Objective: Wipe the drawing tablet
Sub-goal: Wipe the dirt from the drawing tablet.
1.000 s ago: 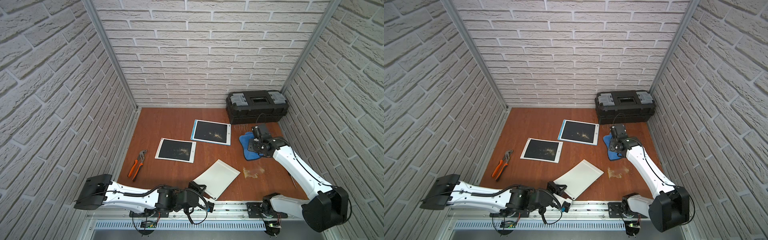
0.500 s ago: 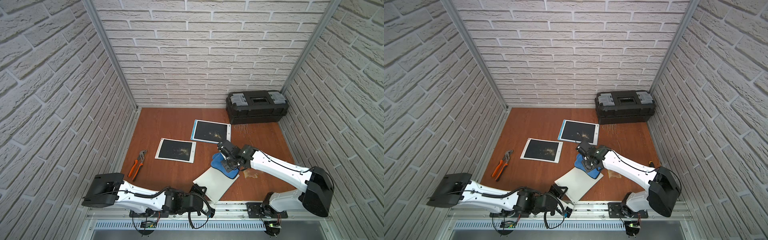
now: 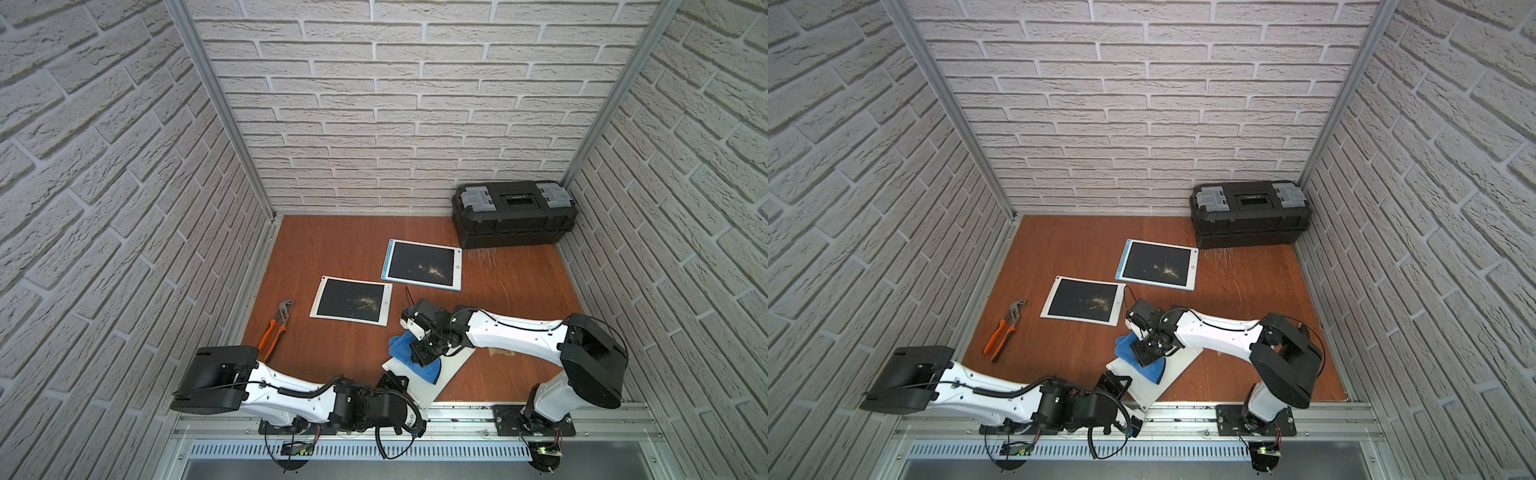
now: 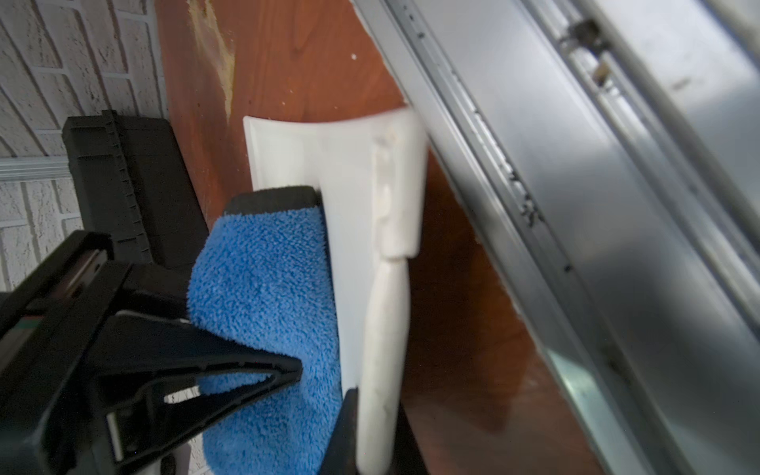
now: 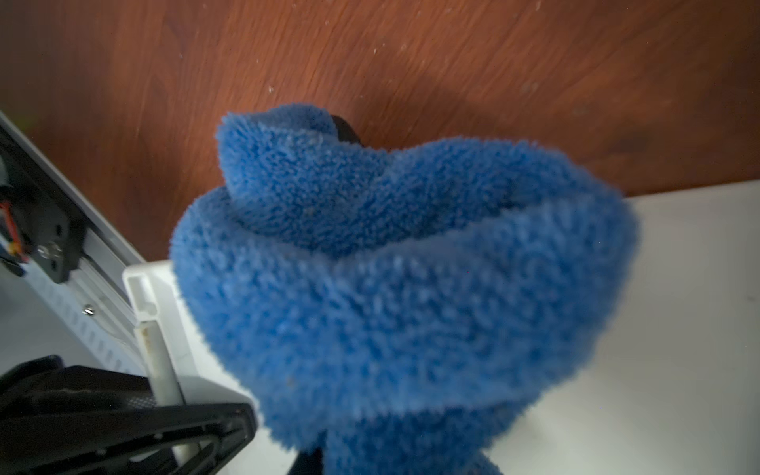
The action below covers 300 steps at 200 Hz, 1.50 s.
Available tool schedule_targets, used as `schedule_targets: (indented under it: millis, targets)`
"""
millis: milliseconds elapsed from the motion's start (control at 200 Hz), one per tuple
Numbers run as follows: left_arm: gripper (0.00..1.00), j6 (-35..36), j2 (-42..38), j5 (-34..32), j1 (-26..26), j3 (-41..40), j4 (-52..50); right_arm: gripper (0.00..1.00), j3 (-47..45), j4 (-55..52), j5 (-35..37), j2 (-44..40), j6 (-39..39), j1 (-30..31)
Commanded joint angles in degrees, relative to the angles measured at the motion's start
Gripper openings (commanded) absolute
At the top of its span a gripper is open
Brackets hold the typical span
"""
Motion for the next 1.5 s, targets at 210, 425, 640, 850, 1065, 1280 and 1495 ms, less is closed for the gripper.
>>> schedule_targets:
  millis: [210, 425, 640, 850, 1065, 1280, 1495]
  targets:
    - [0.0, 0.1, -4.0, -0.1, -0.6, 0.5, -1.3, 0.03, -3.4, -1.6, 15.0, 3.8, 3.9, -15.7]
    - [0.0, 0.0, -4.4, -0.1, -0.7, 0.5, -1.6, 0.03, -0.7, -11.8, 33.5, 0.1, 5.5, -15.6]
    - [0.0, 0.2, -4.0, -0.7, -0.7, 0.5, -1.3, 0.03, -1.7, -13.5, 35.7, -1.8, 2.9, -11.2]
    - [0.0, 0.1, -4.2, -1.4, -0.7, 0.5, -1.5, 0.03, -3.2, -7.0, 15.8, -4.7, -3.1, 0.5]
    - [0.0, -0.7, -4.3, -1.5, -0.8, 0.8, -2.5, 0.03, -6.8, -0.3, -7.5, -8.6, -2.6, 7.6]
    - [0.0, -1.1, -4.0, -1.6, -0.8, 1.1, -3.2, 0.02, -14.1, 3.2, -15.7, -14.8, 2.3, 9.7]
    - [0.0, -1.2, -4.0, -1.8, -1.0, 1.4, -3.4, 0.03, -21.3, -1.0, -11.7, -13.1, 2.6, -4.9]
